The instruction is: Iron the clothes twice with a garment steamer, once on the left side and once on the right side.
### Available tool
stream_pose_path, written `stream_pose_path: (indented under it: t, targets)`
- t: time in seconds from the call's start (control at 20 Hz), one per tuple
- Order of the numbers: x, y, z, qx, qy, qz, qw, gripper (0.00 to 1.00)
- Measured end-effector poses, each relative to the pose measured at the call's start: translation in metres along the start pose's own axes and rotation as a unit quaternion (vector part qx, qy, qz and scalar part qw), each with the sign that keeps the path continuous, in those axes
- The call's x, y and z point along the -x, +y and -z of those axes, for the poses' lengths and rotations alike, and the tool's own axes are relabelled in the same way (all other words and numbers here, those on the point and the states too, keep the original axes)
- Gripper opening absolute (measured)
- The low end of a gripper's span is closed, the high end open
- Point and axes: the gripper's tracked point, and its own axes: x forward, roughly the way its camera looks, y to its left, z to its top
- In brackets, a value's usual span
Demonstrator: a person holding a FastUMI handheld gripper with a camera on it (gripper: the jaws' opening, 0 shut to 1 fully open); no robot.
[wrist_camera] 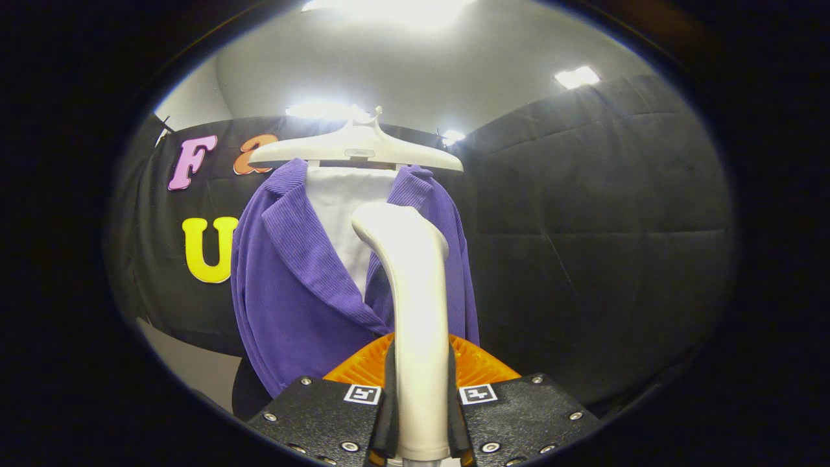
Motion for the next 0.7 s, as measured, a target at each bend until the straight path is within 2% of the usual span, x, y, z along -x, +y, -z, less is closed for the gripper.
stream_pose_path:
  t: [0.35,0.7]
  targets:
    - [-0.034,-0.003,-0.022,0.005,-0.034,0.034,0.999,0.29]
    - [-0.049,-0.005,0.009,0.016,-0.007,0.036,0.999,0.29]
